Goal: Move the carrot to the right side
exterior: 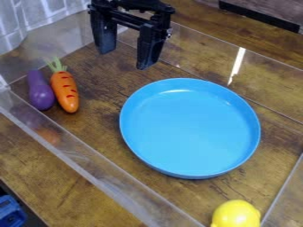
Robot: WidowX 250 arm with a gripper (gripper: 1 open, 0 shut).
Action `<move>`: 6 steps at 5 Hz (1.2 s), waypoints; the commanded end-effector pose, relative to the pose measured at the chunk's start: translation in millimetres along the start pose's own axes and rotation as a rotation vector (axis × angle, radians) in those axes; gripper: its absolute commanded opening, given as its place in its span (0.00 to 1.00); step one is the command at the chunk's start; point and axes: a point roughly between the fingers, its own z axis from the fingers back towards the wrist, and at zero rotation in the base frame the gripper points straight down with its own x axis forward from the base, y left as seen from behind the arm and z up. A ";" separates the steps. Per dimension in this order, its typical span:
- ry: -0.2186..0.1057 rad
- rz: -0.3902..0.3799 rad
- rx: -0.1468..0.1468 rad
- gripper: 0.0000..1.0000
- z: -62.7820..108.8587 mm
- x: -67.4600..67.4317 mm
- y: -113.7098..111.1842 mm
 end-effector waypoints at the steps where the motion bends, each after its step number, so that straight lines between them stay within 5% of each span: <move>1: 0.017 0.052 -0.007 1.00 -0.5 -2.7 -6.3; 2: 0.034 0.006 -0.007 1.00 -13.2 0.5 -14.6; 5: -0.007 0.286 -0.077 1.00 -35.4 -12.7 15.8; 6: -0.031 0.316 -0.096 1.00 -27.8 -19.8 43.6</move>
